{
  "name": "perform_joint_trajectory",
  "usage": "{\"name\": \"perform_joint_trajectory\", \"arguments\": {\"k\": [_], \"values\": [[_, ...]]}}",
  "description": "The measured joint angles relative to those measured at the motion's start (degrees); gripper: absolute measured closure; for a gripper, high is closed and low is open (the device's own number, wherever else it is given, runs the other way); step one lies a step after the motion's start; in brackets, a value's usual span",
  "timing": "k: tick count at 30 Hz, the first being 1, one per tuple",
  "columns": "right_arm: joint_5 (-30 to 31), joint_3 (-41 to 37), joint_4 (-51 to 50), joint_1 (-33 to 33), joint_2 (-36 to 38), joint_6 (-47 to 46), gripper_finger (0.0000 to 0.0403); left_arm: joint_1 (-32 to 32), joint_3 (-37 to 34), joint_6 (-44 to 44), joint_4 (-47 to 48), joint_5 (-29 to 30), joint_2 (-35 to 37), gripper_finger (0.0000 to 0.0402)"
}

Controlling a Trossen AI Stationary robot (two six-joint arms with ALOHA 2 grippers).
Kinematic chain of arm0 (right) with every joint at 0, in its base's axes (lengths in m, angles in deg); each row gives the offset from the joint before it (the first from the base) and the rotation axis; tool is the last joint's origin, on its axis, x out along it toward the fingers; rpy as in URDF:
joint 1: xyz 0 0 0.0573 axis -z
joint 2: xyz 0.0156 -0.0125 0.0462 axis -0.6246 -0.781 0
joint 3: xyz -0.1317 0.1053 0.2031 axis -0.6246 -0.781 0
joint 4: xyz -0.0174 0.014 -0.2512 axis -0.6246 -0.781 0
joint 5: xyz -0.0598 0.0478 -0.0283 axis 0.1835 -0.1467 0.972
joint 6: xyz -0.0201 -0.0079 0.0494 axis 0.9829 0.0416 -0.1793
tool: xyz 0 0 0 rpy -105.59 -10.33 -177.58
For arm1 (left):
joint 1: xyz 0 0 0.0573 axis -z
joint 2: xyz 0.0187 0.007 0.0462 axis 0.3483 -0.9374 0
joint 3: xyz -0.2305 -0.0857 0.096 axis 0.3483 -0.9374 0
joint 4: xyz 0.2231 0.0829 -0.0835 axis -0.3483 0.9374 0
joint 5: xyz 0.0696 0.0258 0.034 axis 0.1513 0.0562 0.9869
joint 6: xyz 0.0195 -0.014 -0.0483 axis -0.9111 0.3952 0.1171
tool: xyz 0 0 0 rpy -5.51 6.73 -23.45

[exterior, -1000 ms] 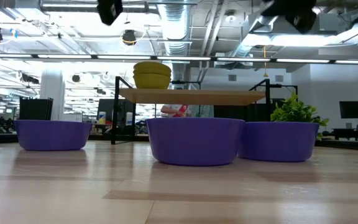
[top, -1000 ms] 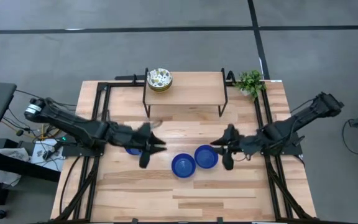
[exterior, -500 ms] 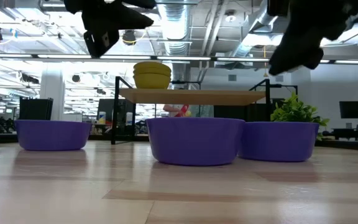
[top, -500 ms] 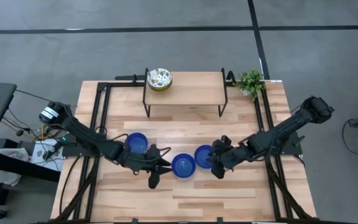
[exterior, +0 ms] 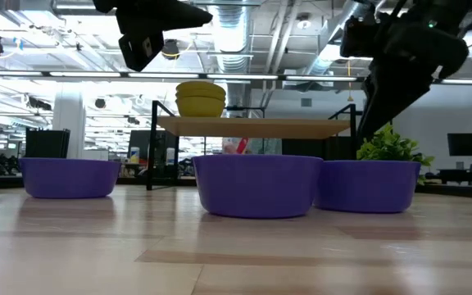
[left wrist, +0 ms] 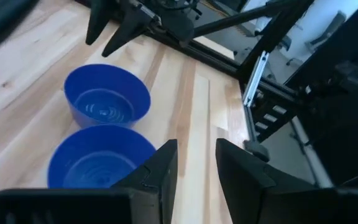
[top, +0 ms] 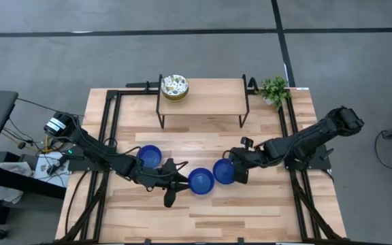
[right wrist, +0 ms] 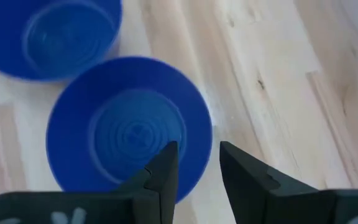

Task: Pick & Place Mini bowls
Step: Put the right blue bowl on the shelf

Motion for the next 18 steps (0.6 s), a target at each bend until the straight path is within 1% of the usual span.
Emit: {"name": "perform_joint_trajectory", "arguments": {"k": [3, 6, 8, 10, 13, 18], "values": [[-2.4, 0.0, 0.0, 1.2, 0.0, 4.5, 0.0294, 0.0, 0.0, -5.0, 0.4, -0.6, 0.1, 0.0293], [-2.9, 0.0, 0.0, 2.3, 0.0, 9.8, 0.0294, 0.0, 0.0, -10.2, 1.0, -1.1, 0.1, 0.0293], [-3.3, 0.0, 0.1, 3.0, 0.0, 12.5, 0.0294, -0.1, -0.6, -13.1, 1.6, -2.6, 1.8, 0.0293], [-3.7, 0.0, 0.4, 3.7, 0.0, 11.9, 0.0294, -0.5, -2.0, -15.6, 1.8, -3.9, 5.5, 0.0293], [-4.0, 0.0, 0.8, 4.5, 0.0, 8.3, 0.0294, -0.1, -5.5, -19.0, 3.4, -3.2, 11.9, 0.0293], [-4.0, 0.0, 2.2, 5.4, 0.0, 3.1, 0.0294, 0.1, -12.0, -16.8, 4.0, -0.8, 19.9, 0.0293]]}}
